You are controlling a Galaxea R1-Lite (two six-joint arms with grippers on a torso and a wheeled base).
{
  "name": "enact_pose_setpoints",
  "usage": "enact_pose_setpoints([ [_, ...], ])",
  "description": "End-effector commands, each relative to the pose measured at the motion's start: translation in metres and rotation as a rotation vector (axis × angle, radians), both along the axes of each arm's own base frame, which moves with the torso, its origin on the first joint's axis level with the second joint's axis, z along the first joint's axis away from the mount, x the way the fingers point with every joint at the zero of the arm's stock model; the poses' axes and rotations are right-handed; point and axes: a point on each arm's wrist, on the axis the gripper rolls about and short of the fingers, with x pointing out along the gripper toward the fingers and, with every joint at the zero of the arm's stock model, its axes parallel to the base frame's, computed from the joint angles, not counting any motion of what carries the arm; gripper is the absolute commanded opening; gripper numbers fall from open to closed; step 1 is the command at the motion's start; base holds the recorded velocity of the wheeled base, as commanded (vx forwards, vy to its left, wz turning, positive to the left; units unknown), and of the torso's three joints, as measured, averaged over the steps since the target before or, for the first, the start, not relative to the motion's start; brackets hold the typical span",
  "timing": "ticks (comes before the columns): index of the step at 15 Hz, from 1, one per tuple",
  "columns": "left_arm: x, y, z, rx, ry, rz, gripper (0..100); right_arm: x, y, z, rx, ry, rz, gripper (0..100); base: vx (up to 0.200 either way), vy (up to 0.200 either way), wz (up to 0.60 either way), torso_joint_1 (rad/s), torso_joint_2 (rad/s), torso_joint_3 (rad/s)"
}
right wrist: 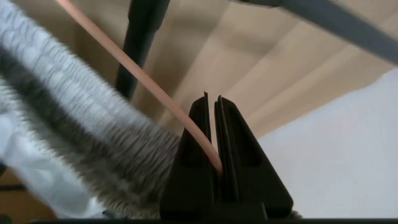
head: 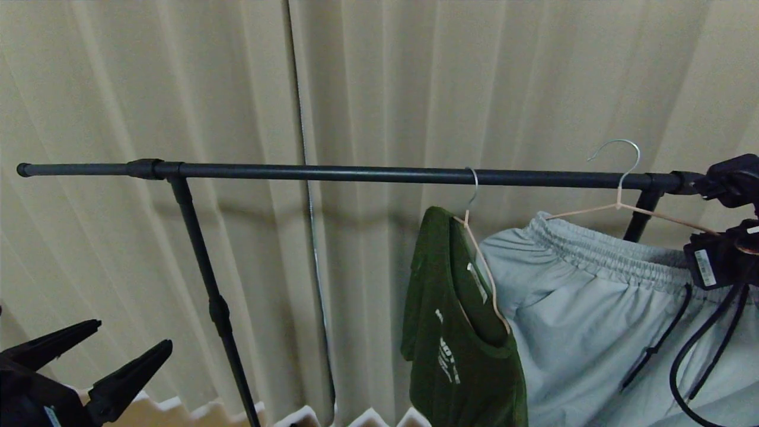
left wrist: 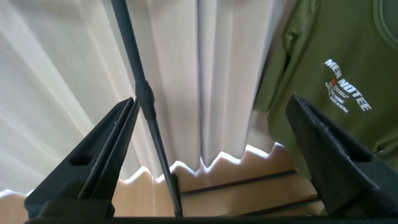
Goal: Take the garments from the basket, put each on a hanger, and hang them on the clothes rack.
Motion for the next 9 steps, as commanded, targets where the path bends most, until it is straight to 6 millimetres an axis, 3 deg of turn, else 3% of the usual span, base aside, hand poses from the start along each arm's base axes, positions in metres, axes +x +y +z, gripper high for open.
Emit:
enact_pose_setpoints([
  [1,-0.001,0.0,0.001,-0.001,-0.005,0.0,100,0.019,0.002,-0.013,-0.008,0.061,-0.002,0,0.0,0.0,0.0,0.0,0.0,0.0],
  [4,0.0,0.0,0.0,0.0,0.002,0.0,100,0.022,0.006,-0.024,-0.009,0.076,0.012,0,0.0,0.0,0.0,0.0,0.0,0.0],
  [9,0.001,0.0,0.0,0.001,0.007,0.0,100,0.007,0.012,-0.034,-0.008,0.085,0.05,0,0.0,0.0,0.0,0.0,0.0,0.0],
])
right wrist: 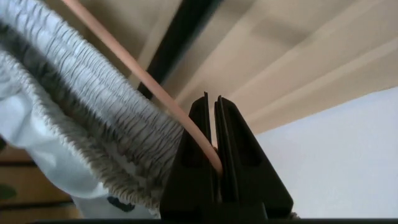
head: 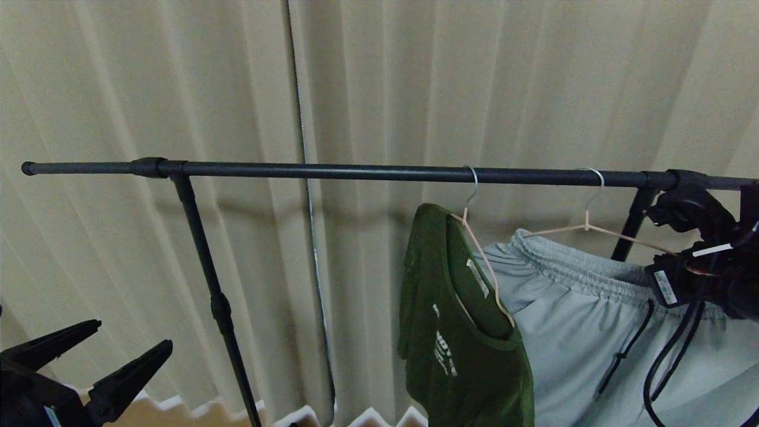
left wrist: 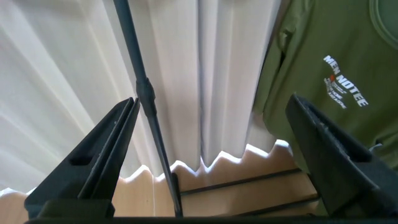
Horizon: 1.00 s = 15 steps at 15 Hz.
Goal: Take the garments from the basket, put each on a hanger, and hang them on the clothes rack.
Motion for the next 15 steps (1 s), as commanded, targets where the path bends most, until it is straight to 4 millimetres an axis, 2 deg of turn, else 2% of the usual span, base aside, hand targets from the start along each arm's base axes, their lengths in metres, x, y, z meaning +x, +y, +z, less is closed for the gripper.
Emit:
enact_pose_setpoints([
  [1,0.001,0.0,0.0,0.0,0.004,0.0,100,-0.009,0.0,-0.003,0.002,0.005,0.004,0,0.0,0.0,0.0,0.0,0.0,0.0],
  [3,0.001,0.0,0.0,0.001,0.003,0.005,100,-0.016,-0.001,-0.003,0.01,-0.002,0.007,0,0.0,0.0,0.0,0.0,0.0,0.0],
  [4,0.001,0.0,0.002,-0.001,-0.006,0.006,100,-0.022,-0.001,-0.006,0.032,-0.003,-0.002,100,0.0,0.0,0.0,0.0,0.0,0.0],
  [7,-0.002,0.001,0.003,-0.004,-0.02,0.008,100,-0.031,0.009,-0.002,0.102,-0.049,0.039,100,0.0,0.0,0.0,0.0,0.0,0.0],
  [8,-0.003,0.002,0.001,-0.005,-0.016,0.023,100,-0.039,0.014,0.001,0.187,-0.099,0.083,100,0.0,0.0,0.0,0.0,0.0,0.0],
  [12,-0.017,0.011,-0.004,0.012,-0.05,0.193,100,-0.068,0.016,0.002,0.309,-0.223,0.234,100,0.0,0.0,0.0,0.0,0.0,0.0],
  [15,-0.048,0.018,-0.019,0.019,-0.112,0.336,100,-0.111,0.008,-0.005,0.362,-0.334,0.309,100,0.0,0.0,0.0,0.0,0.0,0.0],
])
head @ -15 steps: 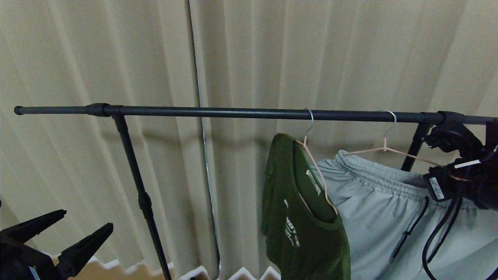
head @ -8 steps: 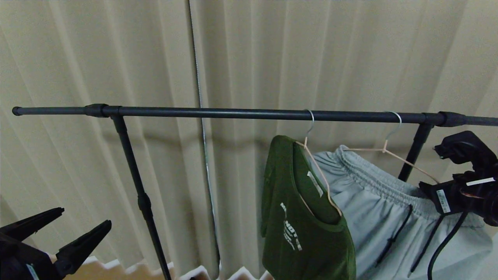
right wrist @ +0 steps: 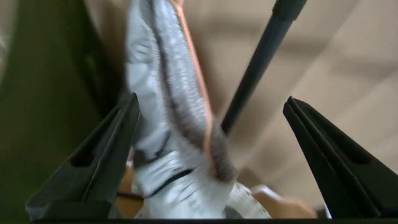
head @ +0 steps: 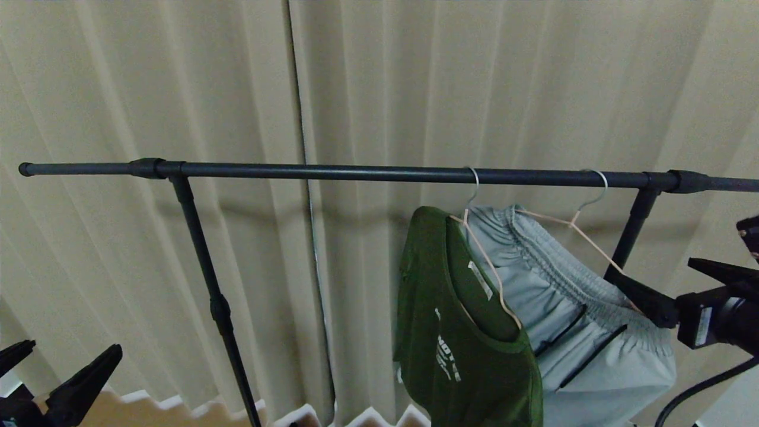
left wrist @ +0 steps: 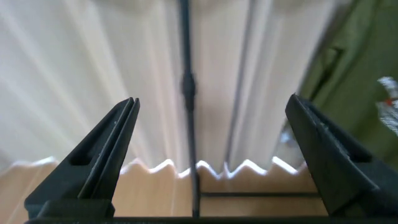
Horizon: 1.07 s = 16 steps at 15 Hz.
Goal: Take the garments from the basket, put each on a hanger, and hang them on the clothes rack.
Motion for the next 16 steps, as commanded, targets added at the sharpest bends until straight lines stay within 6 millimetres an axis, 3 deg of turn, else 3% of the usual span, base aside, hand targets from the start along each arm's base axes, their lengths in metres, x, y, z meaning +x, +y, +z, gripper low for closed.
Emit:
enact_pose_setpoints([
  [1,-0.036,0.003,-0.014,0.01,-0.073,0.111,100,-0.048,-0.01,-0.007,0.026,-0.097,0.019,100,0.0,0.0,0.0,0.0,0.0,0.0],
  [5,-0.081,-0.002,-0.035,0.018,-0.001,0.218,100,-0.102,-0.024,-0.035,-0.005,-0.023,-0.03,100,0.0,0.0,0.0,0.0,0.0,0.0],
  [7,-0.09,-0.003,-0.042,0.022,0.024,0.249,100,-0.123,-0.028,-0.043,-0.014,0.024,-0.056,100,0.0,0.0,0.0,0.0,0.0,0.0],
  [8,-0.096,-0.004,-0.05,0.026,0.0,0.257,100,-0.147,-0.032,-0.052,-0.018,0.048,-0.085,100,0.0,0.0,0.0,0.0,0.0,0.0],
  [12,-0.096,-0.005,-0.057,0.031,-0.002,0.24,100,-0.187,-0.034,-0.073,-0.021,0.034,-0.191,100,0.0,0.0,0.0,0.0,0.0,0.0],
  [16,-0.094,-0.004,-0.057,0.035,0.018,0.086,100,-0.2,-0.033,-0.088,-0.026,-0.03,-0.177,100,0.0,0.0,0.0,0.0,0.0,0.0],
])
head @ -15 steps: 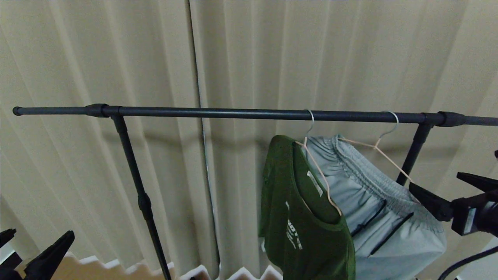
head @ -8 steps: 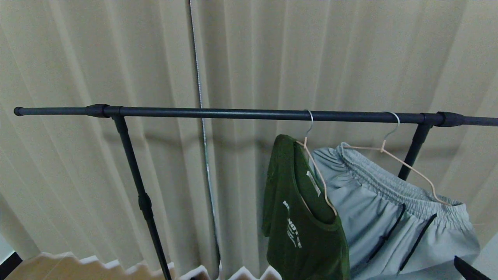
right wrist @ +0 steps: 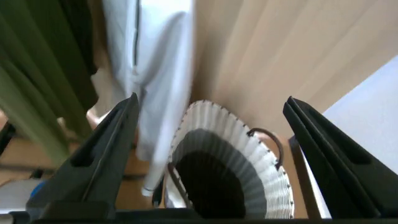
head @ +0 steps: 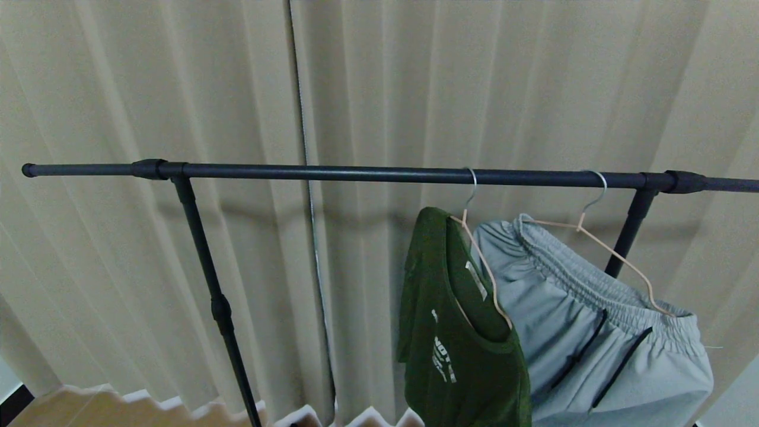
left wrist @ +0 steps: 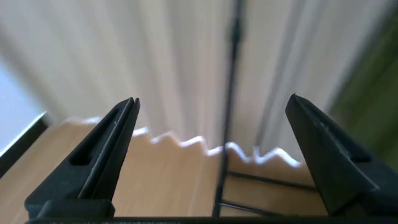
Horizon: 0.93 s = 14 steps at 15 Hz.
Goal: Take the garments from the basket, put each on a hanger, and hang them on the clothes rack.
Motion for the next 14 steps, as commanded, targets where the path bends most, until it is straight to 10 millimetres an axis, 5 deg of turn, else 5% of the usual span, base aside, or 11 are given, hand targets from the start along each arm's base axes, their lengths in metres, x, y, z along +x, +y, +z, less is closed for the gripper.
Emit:
enact_pose_setpoints([
  [1,-0.001,0.0,-0.001,-0.001,-0.007,-0.032,100,-0.008,0.0,-0.007,0.01,-0.085,-0.003,100,0.0,0.0,0.0,0.0,0.0,0.0],
  [8,0.002,-0.001,-0.007,0.013,-0.049,-0.198,100,0.013,0.005,-0.022,0.043,-0.233,0.186,100,0.0,0.0,0.0,0.0,0.0,0.0],
  [14,0.001,0.0,-0.007,-0.073,-0.075,-0.174,100,0.013,0.005,-0.022,0.087,-0.237,0.191,100,0.0,0.0,0.0,0.0,0.0,0.0],
])
